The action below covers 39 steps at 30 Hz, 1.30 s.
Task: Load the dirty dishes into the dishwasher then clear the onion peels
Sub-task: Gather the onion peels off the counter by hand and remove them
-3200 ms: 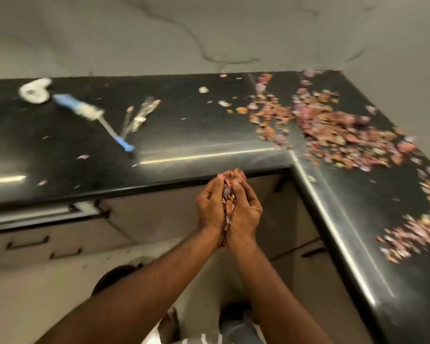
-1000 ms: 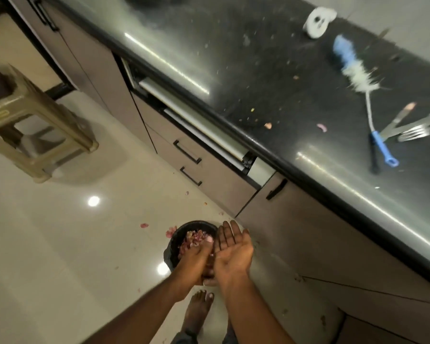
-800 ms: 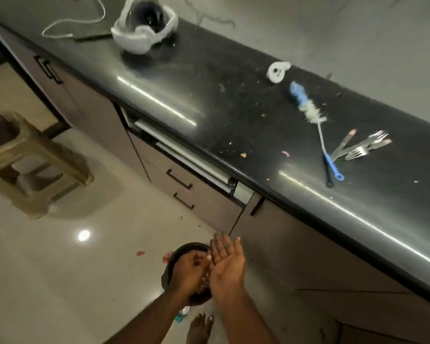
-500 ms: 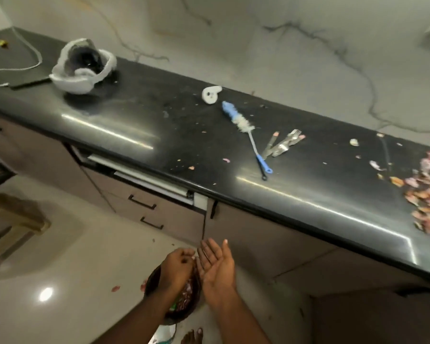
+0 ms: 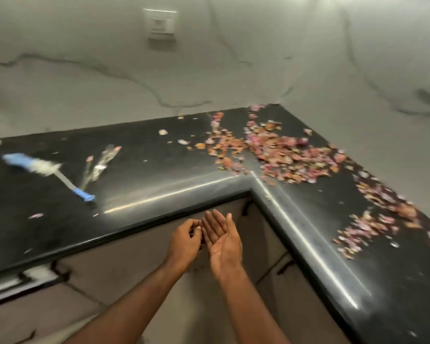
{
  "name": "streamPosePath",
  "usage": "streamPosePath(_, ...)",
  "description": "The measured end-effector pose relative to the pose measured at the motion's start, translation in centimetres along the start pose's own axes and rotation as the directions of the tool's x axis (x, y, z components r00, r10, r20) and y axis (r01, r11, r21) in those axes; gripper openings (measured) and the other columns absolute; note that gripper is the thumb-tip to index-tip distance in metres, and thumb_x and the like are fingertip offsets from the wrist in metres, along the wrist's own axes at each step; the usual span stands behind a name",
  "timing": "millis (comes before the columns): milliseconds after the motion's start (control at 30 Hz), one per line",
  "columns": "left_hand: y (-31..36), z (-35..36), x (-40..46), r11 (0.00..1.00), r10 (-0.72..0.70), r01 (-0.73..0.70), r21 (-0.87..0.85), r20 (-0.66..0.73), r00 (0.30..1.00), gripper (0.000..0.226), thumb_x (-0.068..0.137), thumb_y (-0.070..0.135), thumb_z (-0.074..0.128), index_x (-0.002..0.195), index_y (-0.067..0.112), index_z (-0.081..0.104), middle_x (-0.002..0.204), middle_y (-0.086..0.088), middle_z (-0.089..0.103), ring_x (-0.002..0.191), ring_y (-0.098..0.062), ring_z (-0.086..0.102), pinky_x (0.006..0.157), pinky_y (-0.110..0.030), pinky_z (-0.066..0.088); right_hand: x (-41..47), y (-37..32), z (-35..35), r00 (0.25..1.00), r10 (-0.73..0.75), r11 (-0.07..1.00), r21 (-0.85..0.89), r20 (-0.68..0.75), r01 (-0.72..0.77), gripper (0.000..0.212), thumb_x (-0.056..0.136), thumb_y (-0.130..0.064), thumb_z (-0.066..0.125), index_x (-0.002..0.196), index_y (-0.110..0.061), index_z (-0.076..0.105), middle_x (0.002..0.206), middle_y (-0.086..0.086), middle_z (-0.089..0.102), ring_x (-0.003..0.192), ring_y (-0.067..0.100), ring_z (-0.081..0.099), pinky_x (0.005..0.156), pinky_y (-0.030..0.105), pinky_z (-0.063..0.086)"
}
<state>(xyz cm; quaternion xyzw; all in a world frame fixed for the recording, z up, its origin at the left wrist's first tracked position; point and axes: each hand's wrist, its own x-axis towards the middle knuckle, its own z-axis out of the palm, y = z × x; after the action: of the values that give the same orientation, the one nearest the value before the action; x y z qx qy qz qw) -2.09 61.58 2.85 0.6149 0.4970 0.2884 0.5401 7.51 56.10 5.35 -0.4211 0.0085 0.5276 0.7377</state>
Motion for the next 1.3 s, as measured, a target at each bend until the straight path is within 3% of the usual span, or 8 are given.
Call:
streamPosePath(200,5.7,16.1,1.7,0.880,0.316,-0.415,0.233,0.365,0.876,0.018,0.095,0.016,0.066,0.104,0.032,0.068,0.090,0.016,0.072,0.082,0.003,0.068,0.079,-0.027,0.058,1.4,-15.5,-8.3,0.948,-0.265,0.954,0.095,-0.175,0.284,0.044,0.107,-0.040,0.049,0.128,-0.006,0.068,0.124,0.013,0.074,0.119,0.028,0.069,0.106,0.041,0.050)
streamPosePath(300,6.8,23.0,1.3,0.724,0.426,-0.656,0.211,0.611,0.667,0.025,0.097,0.031,0.062,0.122,0.034,0.063,0.112,0.019,0.068,0.101,0.000,0.065,0.091,-0.030,0.056,1.2,-21.6,-13.0,0.877,-0.375,0.903,0.096,-0.302,0.419,0.043,0.107,-0.038,0.048,0.127,-0.005,0.069,0.122,0.012,0.075,0.118,0.027,0.070,0.106,0.041,0.050)
streamPosePath(433,6.4,30.2,0.6,0.280,0.335,-0.956,0.087,0.924,0.183,0.056,0.103,0.054,0.049,0.150,0.023,0.047,0.156,0.000,0.048,0.145,-0.021,0.044,0.121,-0.041,0.036,-0.9,-25.5,-18.7,0.808,-0.427,0.863,0.083,-0.405,0.498,0.042,0.105,-0.039,0.052,0.126,-0.007,0.069,0.121,0.010,0.076,0.114,0.025,0.072,0.104,0.041,0.051)
streamPosePath(600,5.8,34.9,1.3,0.047,0.131,-0.997,0.067,0.989,0.073,0.083,0.103,0.073,0.022,0.166,0.026,-0.006,0.171,0.001,-0.016,0.155,-0.015,-0.025,0.123,-0.043,-0.021,-1.7,-27.4,-25.3,0.725,-0.422,0.793,0.165,-0.544,0.586,0.046,0.107,-0.038,0.048,0.129,-0.003,0.067,0.122,0.015,0.074,0.117,0.027,0.070,0.105,0.041,0.051)
streamPosePath(833,9.7,41.4,4.4,0.016,0.043,-0.999,0.036,0.998,0.037,0.081,0.103,0.071,0.012,0.164,0.024,-0.013,0.169,-0.001,-0.024,0.153,-0.015,-0.031,0.126,-0.039,-0.020,0.3,-29.8,-28.2,0.580,-0.460,0.747,0.061,-0.672,0.662,0.043,0.107,-0.039,0.050,0.124,-0.005,0.070,0.118,0.011,0.076,0.114,0.023,0.072,0.105,0.040,0.051)
streamPosePath(967,12.7,44.9,6.7,0.111,0.096,-0.992,-0.061,0.994,-0.050,0.057,0.111,0.047,0.026,0.163,0.025,0.027,0.173,-0.003,0.017,0.160,-0.015,0.004,0.129,-0.043,-0.007,2.3,-31.6,-28.3,0.437,-0.465,0.735,-0.061,-0.770,0.676,0.022,0.106,-0.019,0.056,0.117,-0.010,0.073,0.118,0.009,0.076,0.115,0.019,0.071,0.108,0.038,0.051)
streamPosePath(1133,16.5,47.3,9.9,0.482,0.296,-0.867,-0.127,0.955,0.025,0.052,0.097,0.000,0.056,0.139,0.030,0.059,0.133,0.002,0.066,0.122,-0.009,0.061,0.109,-0.030,0.049,3.4,-32.6,-28.1,0.307,-0.484,0.801,-0.274,-0.819,0.532,0.030,0.092,0.004,0.070,0.108,-0.020,0.077,0.108,0.001,0.077,0.099,0.013,0.075,0.086,0.029,0.060)
streamPosePath(1300,16.1,49.3,13.2,0.701,0.311,-0.699,-0.141,0.942,0.122,0.054,0.096,-0.002,0.063,0.135,0.035,0.057,0.103,0.009,0.068,0.085,-0.010,0.071,0.074,-0.034,0.064,3.8,-31.0,-26.4,0.189,-0.572,0.793,-0.480,-0.798,0.375,0.014,0.098,-0.018,0.069,0.102,-0.028,0.079,0.093,-0.008,0.079,0.089,0.012,0.076,0.082,0.036,0.063)
